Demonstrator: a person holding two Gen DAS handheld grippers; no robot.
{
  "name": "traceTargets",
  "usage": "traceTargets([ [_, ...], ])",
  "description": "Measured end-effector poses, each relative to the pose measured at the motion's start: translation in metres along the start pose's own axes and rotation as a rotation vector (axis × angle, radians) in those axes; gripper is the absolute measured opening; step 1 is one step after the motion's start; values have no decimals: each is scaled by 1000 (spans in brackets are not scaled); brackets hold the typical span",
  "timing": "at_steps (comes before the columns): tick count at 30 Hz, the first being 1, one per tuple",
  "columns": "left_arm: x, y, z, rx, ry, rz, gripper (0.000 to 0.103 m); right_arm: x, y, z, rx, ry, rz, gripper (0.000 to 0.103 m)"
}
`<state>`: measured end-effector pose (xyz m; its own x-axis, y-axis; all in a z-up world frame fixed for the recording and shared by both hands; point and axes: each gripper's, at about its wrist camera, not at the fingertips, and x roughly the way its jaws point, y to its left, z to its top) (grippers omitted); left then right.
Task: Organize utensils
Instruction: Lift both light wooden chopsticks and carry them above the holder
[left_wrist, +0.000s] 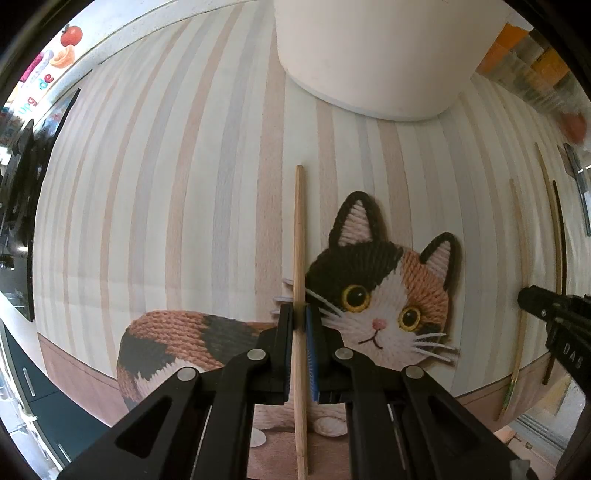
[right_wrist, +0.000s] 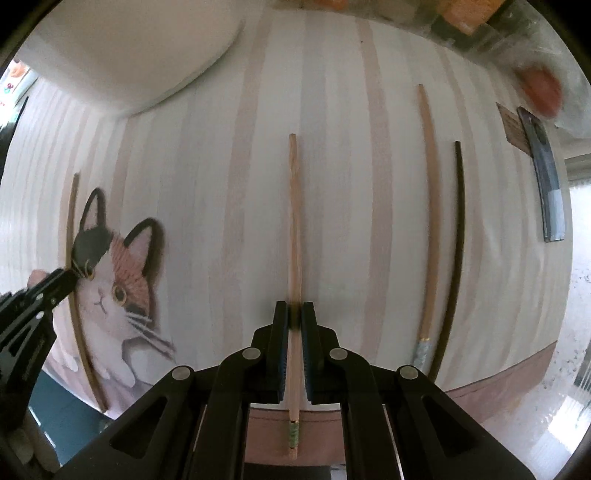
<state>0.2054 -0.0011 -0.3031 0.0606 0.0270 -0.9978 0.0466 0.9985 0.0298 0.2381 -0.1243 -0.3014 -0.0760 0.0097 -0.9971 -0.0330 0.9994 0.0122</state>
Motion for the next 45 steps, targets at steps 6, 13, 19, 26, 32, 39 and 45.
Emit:
traceTargets([
  [6,-1,-2,3,0,1,-2,5,5,0,-8,12,16,14,8],
  [13,2,-1,14,-1,10,-14,5,-2,-32,29,1,46,11,8],
  [19,4,-3,19,2,-10,-9,5,0,-27,32,25,54,4,8],
  [26,-13,-3,10,12,-47,-5,4,-7,-26,27,69,-23,87,7],
  [32,-52,5,10,-8,-141,0,4,-40,-30,22,87,-148,145,7],
  [39,-95,19,12,-46,-249,-16,4,-91,-30,23,59,-316,138,7],
  [45,-135,33,11,-96,-338,-39,4,-136,-34,18,64,-456,155,7],
])
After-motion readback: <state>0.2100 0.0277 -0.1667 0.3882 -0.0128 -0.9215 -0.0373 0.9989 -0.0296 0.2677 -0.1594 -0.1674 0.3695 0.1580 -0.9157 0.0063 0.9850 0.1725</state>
